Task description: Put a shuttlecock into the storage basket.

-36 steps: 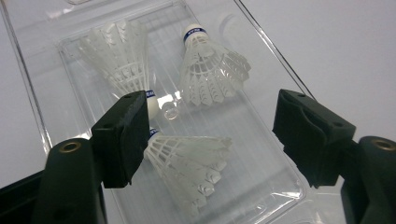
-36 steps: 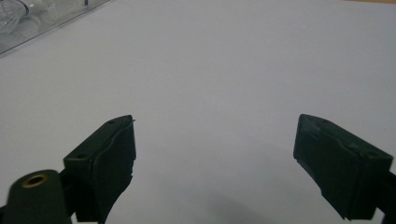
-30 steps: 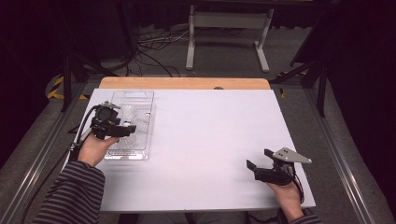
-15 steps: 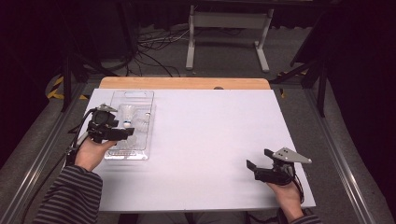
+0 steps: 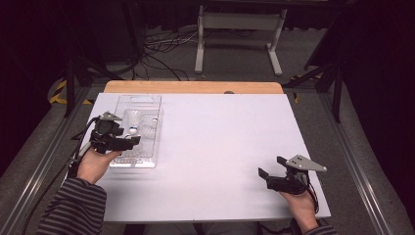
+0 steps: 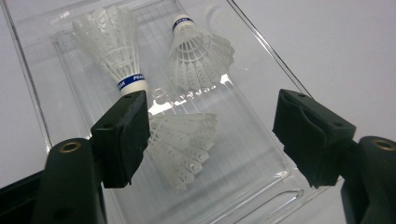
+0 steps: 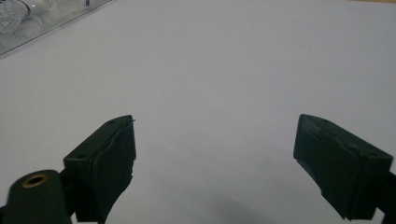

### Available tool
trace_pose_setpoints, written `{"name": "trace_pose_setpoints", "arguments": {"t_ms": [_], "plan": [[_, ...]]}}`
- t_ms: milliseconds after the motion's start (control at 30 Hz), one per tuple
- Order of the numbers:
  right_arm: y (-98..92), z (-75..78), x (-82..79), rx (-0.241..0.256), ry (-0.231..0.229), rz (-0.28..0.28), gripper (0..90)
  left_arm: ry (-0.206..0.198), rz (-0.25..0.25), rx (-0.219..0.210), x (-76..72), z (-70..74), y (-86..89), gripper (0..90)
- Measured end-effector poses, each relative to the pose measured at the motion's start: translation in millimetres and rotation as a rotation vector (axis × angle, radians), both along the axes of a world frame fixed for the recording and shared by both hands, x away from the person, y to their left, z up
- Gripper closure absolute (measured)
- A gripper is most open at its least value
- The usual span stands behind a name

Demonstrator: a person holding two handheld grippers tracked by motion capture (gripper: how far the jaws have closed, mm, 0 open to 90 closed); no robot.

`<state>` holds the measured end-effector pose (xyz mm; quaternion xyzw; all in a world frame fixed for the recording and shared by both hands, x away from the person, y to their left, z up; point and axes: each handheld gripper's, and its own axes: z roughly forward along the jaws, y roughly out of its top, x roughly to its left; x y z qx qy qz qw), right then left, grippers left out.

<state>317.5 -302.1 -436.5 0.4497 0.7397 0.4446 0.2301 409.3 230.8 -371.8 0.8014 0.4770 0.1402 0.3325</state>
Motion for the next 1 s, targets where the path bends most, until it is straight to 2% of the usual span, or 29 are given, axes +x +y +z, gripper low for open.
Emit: {"name": "trace_pose_setpoints", "arguments": {"t_ms": [233,367,533,733,767,1000], "plan": [[0.0,-0.1,0.2,0.0,0.001,0.001,13.8,-0.009,-0.004,0.002,-3.5,-0.8,2.1,27.8],[0.0,-0.1,0.1,0.0,0.002,0.001,13.8,0.0,0.002,-0.013,-5.9,-2.9,2.7,27.8],[0.0,-0.1,0.1,-0.001,0.002,0.003,13.8,-0.006,-0.005,-0.004,-6.9,-4.9,5.0,27.8],[0.0,-0.2,0.4,-0.002,0.003,0.006,13.8,0.003,0.005,-0.014,-10.1,-5.8,6.7,27.4],[0.0,-0.2,0.4,-0.002,0.003,0.006,13.8,-0.007,0.003,-0.008,-10.0,-6.2,7.5,27.4],[0.0,-0.2,0.3,-0.002,0.003,0.006,13.8,-0.009,0.009,-0.016,-13.9,-8.1,9.5,27.2]]}}
